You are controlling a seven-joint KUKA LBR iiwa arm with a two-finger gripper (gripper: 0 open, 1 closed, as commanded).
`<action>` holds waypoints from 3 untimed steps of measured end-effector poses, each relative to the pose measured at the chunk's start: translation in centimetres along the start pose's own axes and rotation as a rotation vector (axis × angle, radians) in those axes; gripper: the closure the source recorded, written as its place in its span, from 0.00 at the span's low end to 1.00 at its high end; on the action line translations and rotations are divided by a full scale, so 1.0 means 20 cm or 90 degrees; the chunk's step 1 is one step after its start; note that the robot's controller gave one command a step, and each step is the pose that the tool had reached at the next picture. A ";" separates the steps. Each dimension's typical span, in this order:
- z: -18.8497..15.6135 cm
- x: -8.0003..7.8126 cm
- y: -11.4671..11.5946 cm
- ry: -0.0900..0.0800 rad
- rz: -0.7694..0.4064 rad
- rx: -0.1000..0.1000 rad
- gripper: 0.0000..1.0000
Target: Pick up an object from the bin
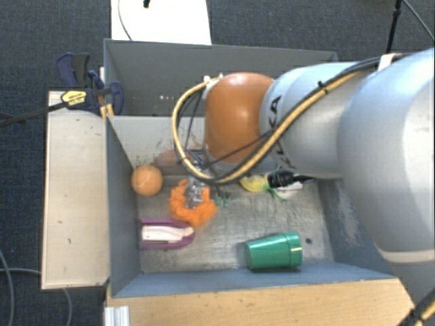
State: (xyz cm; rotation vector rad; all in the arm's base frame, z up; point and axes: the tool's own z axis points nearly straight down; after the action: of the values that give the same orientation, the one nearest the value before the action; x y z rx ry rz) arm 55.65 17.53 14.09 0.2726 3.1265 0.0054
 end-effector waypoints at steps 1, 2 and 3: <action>-0.04 -0.15 0.01 0.001 0.034 0.002 1.00; -0.05 -0.20 -0.21 0.001 -0.057 0.001 1.00; -0.13 -0.10 -0.35 0.001 -0.127 0.003 1.00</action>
Offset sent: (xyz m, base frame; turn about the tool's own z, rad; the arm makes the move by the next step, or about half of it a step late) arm 0.0302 -0.0954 0.0116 -0.2251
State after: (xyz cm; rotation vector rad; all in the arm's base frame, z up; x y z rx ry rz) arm 56.37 10.19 16.77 -0.0397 3.1405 -0.0019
